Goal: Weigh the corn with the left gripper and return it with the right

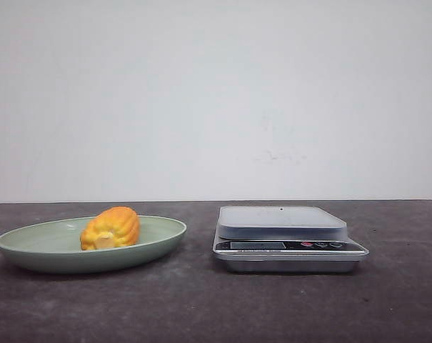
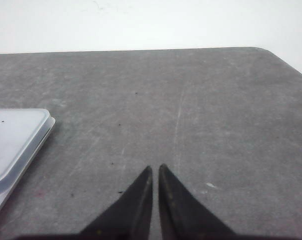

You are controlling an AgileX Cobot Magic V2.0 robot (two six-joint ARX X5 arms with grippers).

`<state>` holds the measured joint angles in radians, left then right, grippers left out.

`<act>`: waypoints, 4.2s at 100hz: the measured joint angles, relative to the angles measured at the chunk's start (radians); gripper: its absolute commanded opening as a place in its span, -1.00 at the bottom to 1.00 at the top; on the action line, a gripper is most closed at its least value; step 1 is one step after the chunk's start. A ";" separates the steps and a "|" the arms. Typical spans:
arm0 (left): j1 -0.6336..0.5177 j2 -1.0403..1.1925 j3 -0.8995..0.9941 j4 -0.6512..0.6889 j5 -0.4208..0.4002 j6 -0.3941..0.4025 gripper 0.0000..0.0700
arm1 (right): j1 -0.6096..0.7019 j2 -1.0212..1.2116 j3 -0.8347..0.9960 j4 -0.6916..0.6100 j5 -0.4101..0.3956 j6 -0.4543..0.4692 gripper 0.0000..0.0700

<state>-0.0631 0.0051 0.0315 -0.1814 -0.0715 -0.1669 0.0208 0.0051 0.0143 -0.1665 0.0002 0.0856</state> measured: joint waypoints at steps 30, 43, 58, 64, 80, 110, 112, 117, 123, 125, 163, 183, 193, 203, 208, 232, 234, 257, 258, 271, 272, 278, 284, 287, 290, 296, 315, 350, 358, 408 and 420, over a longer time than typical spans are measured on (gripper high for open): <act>0.000 0.000 0.000 0.000 0.000 0.000 -0.92 | 0.000 0.000 0.000 0.000 0.000 0.000 -0.96; 0.000 0.000 0.000 0.000 0.000 0.000 -0.92 | 0.000 0.000 0.000 0.000 0.000 0.000 -0.96; 0.000 0.000 0.000 0.000 0.000 0.000 -0.92 | 0.000 0.000 0.000 0.000 0.000 0.000 -0.96; 0.000 0.000 0.000 0.000 0.000 0.000 -0.92 | 0.000 0.000 0.000 0.000 0.000 0.000 -0.96; 0.000 0.000 0.000 0.000 0.000 0.000 -0.92 | 0.000 0.000 0.000 0.000 0.000 0.000 -0.96; 0.000 0.000 0.000 0.000 0.000 0.000 -0.92 | 0.000 0.000 0.000 0.000 0.000 0.000 -0.96; 0.000 0.000 0.000 0.000 0.000 0.000 -0.92 | 0.000 0.000 0.000 0.000 0.000 0.000 -0.96; 0.000 0.000 0.000 0.000 0.000 0.000 -0.92 | 0.000 0.000 0.000 0.001 0.000 0.000 -0.96; 0.000 0.000 0.000 0.000 0.000 0.000 -0.92 | 0.000 0.000 0.000 0.006 0.000 0.001 -0.96; 0.000 0.000 0.000 0.000 0.000 0.000 -0.92 | 0.000 0.000 0.000 0.007 0.000 0.002 -0.96; 0.000 0.000 0.000 0.000 0.000 0.000 -0.92 | 0.000 0.000 0.000 -0.003 -0.006 0.025 -0.96; 0.000 0.000 0.000 0.000 0.000 -0.048 -0.92 | 0.000 0.000 0.000 -0.003 -0.009 0.027 -0.96; 0.000 0.000 0.000 0.000 0.000 -0.101 -0.98 | 0.000 0.000 0.000 -0.004 -0.035 0.029 -0.98; 0.000 0.000 0.000 0.002 0.000 -0.126 -0.97 | 0.000 0.000 0.000 -0.001 -0.051 0.061 -0.99; 0.000 0.000 0.001 0.002 0.000 -0.140 -0.97 | 0.000 0.000 0.006 -0.010 -0.051 0.088 -0.99; 0.000 0.097 0.162 0.000 0.019 -0.267 -0.97 | 0.000 0.124 0.231 -0.015 -0.053 0.208 -0.99; 0.000 0.113 0.189 0.001 0.019 -0.269 -0.97 | 0.000 0.146 0.256 -0.016 -0.053 0.211 -0.99; 0.000 0.368 0.487 -0.033 0.121 -0.238 0.21 | 0.000 0.352 0.485 -0.093 -0.117 0.214 -0.10; 0.000 0.380 0.500 -0.038 0.127 -0.237 0.25 | 0.000 0.358 0.492 -0.096 -0.121 0.214 -0.03; -0.002 0.528 0.655 -0.109 0.199 -0.216 0.23 | 0.000 0.401 0.568 -0.105 -0.171 0.214 0.14; -0.004 0.538 0.666 -0.117 0.203 -0.214 0.23 | 0.000 0.402 0.572 -0.105 -0.176 0.214 0.14; -0.017 0.601 0.724 -0.154 0.214 -0.207 0.23 | 0.000 0.406 0.598 -0.119 -0.192 0.214 0.14; -0.039 0.667 0.779 -0.186 0.220 -0.194 0.23 | 0.000 0.414 0.632 -0.145 -0.205 0.214 0.14; -0.053 0.700 0.806 -0.198 0.220 -0.188 0.23 | 0.000 0.420 0.652 -0.159 -0.209 0.214 0.14; -0.071 0.737 0.834 -0.207 0.221 -0.183 0.23 | 0.001 0.431 0.674 -0.175 -0.209 0.210 0.14; -0.113 0.811 0.887 -0.211 0.220 -0.172 0.23 | 0.004 0.461 0.719 -0.206 -0.211 0.204 0.15; -0.266 1.052 0.966 -0.202 0.135 -0.143 0.23 | 0.023 0.578 0.831 -0.319 -0.254 0.176 0.21; -0.405 1.487 0.966 -0.179 0.053 -0.137 0.24 | 0.032 0.676 0.867 -0.385 -0.262 0.138 0.23; -0.421 1.546 0.966 -0.179 0.047 -0.145 0.24 | 0.032 0.678 0.867 -0.386 -0.262 0.129 0.23; -0.461 1.626 0.966 -0.161 0.021 -0.177 -1.00 | 0.033 0.679 0.867 -0.392 -0.262 0.121 0.23; -0.461 1.625 0.966 -0.161 0.020 -0.177 -1.00 | 0.033 0.679 0.867 -0.394 -0.262 0.120 0.23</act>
<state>-0.5243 1.6306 0.9974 -0.3424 -0.0513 -0.3439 0.0536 0.6842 0.8818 -0.5602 -0.2615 0.2058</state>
